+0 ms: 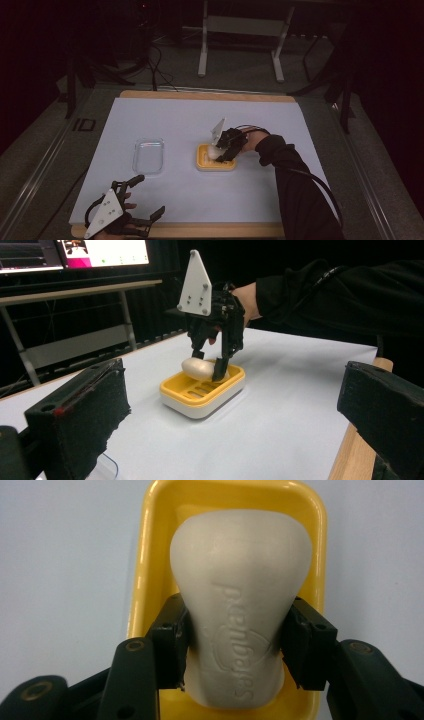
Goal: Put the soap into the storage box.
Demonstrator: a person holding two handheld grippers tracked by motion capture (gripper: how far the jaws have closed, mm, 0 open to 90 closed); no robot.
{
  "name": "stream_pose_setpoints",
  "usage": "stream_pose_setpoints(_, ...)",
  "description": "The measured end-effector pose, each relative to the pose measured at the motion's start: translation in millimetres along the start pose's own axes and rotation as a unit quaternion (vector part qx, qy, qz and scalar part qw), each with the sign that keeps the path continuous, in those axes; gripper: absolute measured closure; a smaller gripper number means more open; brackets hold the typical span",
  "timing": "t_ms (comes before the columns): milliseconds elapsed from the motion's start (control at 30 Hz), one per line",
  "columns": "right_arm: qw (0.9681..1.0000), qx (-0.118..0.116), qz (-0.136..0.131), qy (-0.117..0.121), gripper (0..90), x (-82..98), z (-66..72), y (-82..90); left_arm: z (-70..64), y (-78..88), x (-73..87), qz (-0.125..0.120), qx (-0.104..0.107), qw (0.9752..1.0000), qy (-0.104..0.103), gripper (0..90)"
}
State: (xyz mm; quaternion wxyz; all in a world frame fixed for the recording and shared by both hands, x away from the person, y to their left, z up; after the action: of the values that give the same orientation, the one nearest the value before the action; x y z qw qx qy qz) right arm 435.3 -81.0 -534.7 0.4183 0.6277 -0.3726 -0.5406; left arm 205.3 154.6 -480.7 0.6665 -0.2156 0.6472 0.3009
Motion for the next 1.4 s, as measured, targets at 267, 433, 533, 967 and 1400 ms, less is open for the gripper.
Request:
stream_pose_setpoints(267,0.9998,-0.013,-0.006,-0.013,49.5,-1.6,-0.3,-9.5,-0.4,0.0,0.0,0.0,0.002,1.0,0.0,0.1)
stream_pose_setpoints(433,0.9996,-0.014,-0.006,-0.024,49.3,-0.9,-1.1,-16.7,-0.9,-0.5,0.1,0.001,0.004,1.0,0.001,0.1)
stream_pose_setpoints(533,0.9996,-0.014,-0.006,-0.026,49.0,-1.5,-0.6,-18.5,-0.9,-0.4,0.1,0.001,0.004,1.0,0.001,0.1)
stream_pose_setpoints(967,0.9988,0.006,-0.014,-0.047,38.8,-5.3,-2.8,-0.2,-1.6,-0.6,0.1,0.002,0.006,1.0,0.003,0.1)
stream_pose_setpoints(1400,0.9954,0.055,-0.021,-0.076,29.9,-9.7,5.2,30.4,-2.2,-1.9,0.5,0.004,0.009,0.9999,0.007,0.1)
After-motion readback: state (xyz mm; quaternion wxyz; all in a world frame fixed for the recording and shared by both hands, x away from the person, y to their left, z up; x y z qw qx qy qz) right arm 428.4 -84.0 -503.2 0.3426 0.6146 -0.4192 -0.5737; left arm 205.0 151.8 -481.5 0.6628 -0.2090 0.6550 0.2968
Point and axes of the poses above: each handheld gripper's, and its own axes: y roughly backward along the jaws, x roughly out of its underside, z roughly to its left, the point moved 6 cm from there along -y, roughly forward along the jaws
